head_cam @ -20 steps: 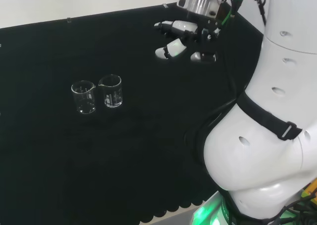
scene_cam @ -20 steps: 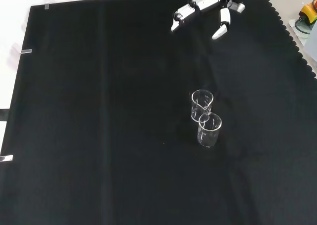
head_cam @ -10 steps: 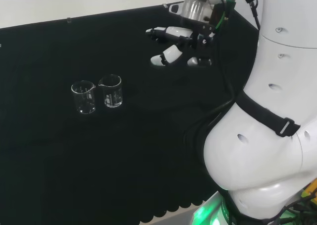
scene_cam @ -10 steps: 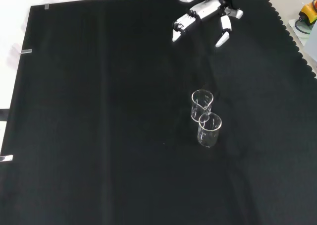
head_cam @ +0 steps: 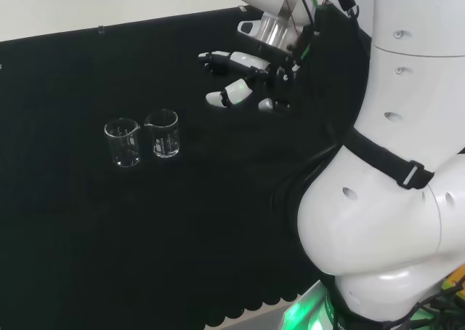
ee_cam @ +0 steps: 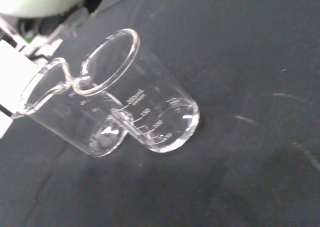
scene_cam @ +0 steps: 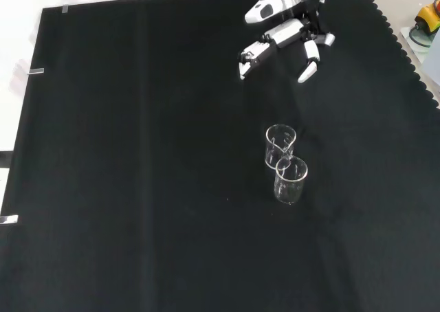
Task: Pick up the beaker on the right.
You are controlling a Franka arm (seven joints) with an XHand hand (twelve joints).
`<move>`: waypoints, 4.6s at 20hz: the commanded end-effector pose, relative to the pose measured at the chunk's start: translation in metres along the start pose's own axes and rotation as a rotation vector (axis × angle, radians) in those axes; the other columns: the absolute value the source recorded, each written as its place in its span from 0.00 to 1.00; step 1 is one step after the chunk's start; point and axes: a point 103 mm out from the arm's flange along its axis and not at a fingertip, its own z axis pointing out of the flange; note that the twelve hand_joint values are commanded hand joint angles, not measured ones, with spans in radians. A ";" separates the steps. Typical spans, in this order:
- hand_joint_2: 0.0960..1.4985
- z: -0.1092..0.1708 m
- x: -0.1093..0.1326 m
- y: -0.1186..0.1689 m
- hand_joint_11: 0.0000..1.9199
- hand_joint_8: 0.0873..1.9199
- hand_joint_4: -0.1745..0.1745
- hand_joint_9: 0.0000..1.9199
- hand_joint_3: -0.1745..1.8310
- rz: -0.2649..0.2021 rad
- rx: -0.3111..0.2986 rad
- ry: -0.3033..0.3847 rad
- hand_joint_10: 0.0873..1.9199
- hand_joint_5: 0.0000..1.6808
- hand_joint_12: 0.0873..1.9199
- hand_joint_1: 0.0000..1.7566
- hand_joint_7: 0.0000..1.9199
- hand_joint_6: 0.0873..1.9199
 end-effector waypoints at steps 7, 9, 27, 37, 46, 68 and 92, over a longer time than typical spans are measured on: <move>0.16 0.025 0.001 0.008 0.00 0.25 0.42 0.15 0.63 -0.050 -0.005 0.098 0.29 0.12 0.57 0.49 0.09 0.00; 0.16 0.029 0.001 0.009 0.00 0.26 0.42 0.15 0.63 -0.058 -0.008 0.116 0.29 0.12 0.58 0.49 0.09 0.00; 0.16 0.066 0.005 0.022 0.00 0.25 0.41 0.13 0.63 -0.088 -0.026 0.203 0.28 0.12 0.58 0.48 0.09 0.00; 0.16 0.088 0.009 0.027 0.00 0.26 0.41 0.13 0.63 -0.095 -0.014 0.243 0.28 0.12 0.58 0.48 0.09 0.00; 0.16 0.098 0.010 0.027 0.00 0.26 0.41 0.14 0.62 -0.115 -0.030 0.300 0.28 0.14 0.57 0.47 0.10 0.00; 0.15 0.122 0.016 0.033 0.00 0.26 0.40 0.14 0.61 -0.090 -0.054 0.323 0.28 0.14 0.57 0.47 0.11 0.00; 0.16 0.138 0.021 0.048 0.00 0.27 0.40 0.15 0.59 -0.080 -0.062 0.320 0.28 0.16 0.57 0.48 0.11 0.00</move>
